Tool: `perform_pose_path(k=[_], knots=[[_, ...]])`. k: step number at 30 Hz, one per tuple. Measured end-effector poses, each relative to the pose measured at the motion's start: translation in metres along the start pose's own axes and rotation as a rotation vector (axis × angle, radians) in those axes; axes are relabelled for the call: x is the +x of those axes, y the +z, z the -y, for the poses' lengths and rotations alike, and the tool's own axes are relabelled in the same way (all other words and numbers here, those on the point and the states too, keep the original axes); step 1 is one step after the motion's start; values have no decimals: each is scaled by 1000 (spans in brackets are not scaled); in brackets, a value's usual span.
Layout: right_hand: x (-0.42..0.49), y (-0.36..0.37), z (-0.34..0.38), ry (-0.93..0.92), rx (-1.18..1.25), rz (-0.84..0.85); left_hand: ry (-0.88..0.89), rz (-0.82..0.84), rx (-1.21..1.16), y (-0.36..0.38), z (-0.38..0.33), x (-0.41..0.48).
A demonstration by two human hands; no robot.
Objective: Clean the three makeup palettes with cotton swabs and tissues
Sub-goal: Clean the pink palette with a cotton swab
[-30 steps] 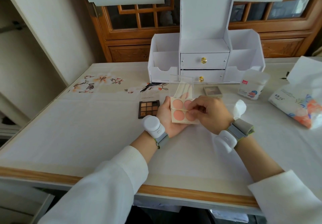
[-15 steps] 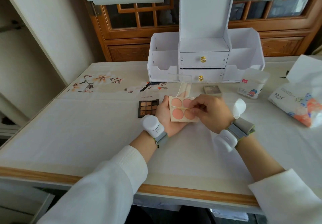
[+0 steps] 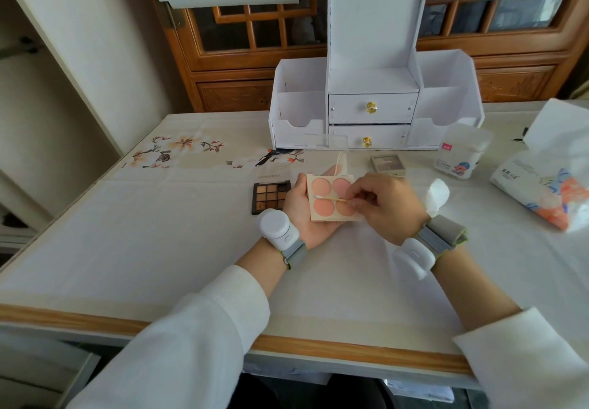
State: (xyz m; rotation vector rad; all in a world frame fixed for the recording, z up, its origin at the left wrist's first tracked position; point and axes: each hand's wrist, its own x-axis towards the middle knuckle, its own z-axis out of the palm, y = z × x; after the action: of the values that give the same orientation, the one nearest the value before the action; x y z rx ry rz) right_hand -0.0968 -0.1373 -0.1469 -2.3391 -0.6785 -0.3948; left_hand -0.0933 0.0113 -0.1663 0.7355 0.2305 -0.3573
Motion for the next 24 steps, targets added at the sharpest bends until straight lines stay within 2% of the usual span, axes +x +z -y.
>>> perform_pose_path(k=[16,20,24], knots=[[-1,-3,0,-22,33,55,-9,-18,5,4,0,-3],[-2,-6,4,1,64,145,-16,-14,-3,4,-1,-4],[-2,-7,6,7,56,121,-20,-9,4,4,-1,-4]])
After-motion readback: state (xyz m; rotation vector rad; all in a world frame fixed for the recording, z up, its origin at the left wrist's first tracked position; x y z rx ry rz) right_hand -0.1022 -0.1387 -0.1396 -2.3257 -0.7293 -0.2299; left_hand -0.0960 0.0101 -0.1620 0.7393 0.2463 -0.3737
